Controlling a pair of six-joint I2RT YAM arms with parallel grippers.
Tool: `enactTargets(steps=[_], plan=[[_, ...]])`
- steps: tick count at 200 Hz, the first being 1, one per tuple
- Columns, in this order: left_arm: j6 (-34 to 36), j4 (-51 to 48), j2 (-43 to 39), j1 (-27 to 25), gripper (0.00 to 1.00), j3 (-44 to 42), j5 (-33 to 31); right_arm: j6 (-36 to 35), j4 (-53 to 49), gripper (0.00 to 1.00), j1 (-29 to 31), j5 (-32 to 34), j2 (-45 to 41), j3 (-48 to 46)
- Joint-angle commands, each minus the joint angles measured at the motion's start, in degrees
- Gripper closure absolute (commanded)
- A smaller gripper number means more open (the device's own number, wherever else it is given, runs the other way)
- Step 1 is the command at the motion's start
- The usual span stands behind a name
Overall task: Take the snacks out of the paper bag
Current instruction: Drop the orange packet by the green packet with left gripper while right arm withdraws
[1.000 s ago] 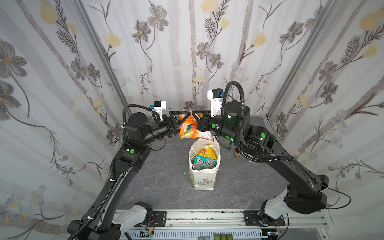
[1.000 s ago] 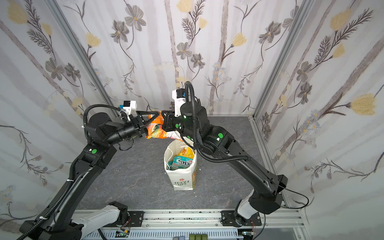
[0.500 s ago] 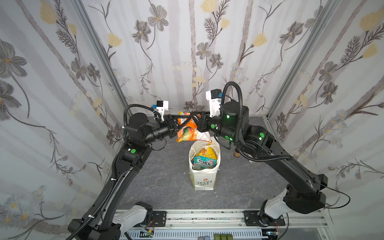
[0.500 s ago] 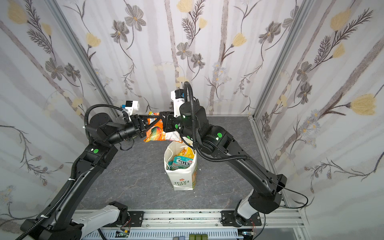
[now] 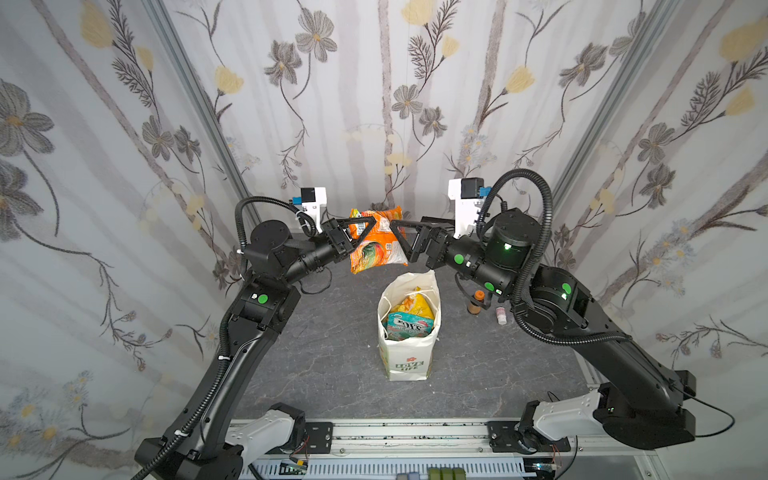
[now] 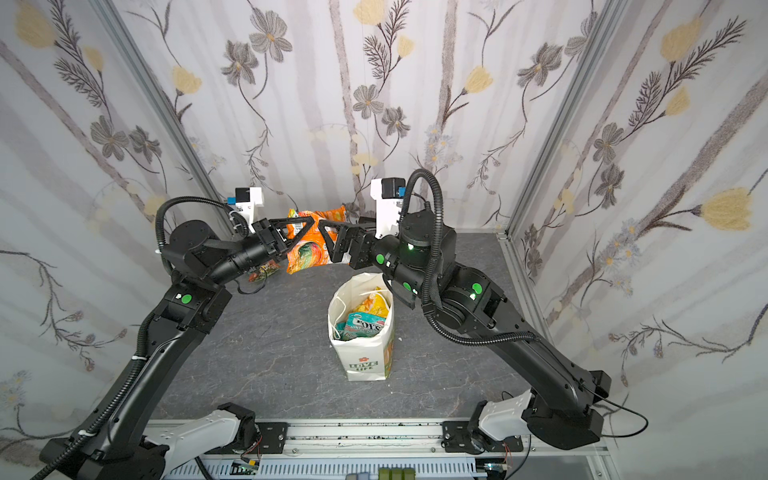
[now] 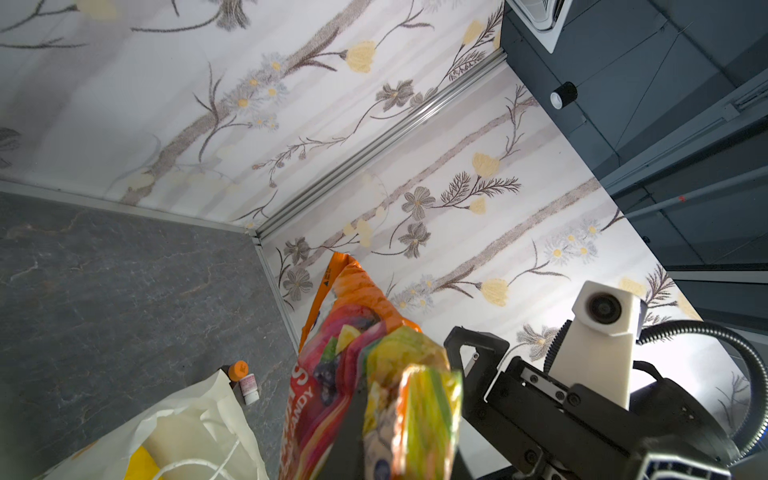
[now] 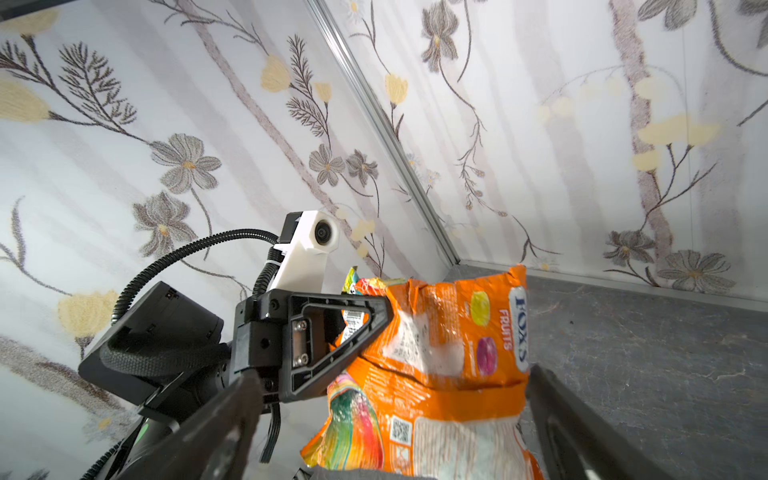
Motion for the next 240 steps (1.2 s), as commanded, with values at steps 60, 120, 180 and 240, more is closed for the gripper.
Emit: enactTargets(steps=[60, 120, 180, 240], plan=[[-3.93, 11.71, 8.75, 5.90, 1.00, -0.14, -19.63, 8.71, 15.02, 0.00, -4.05, 3.19, -14.21, -23.49], [-12.17, 18.38, 14.50, 18.03, 1.00, -5.42, -26.12, 12.81, 14.67, 0.01, -4.66, 5.72, -19.43, -30.09], [-15.01, 20.13, 23.21, 24.04, 1.00, -4.99, -27.13, 15.59, 13.55, 0.01, -4.71, 4.67, -20.06, -31.36], [-18.42, 21.67, 35.78, 25.95, 1.00, -0.64, -26.42, 19.40, 10.62, 0.01, -4.68, 5.04, -18.81, -30.52]])
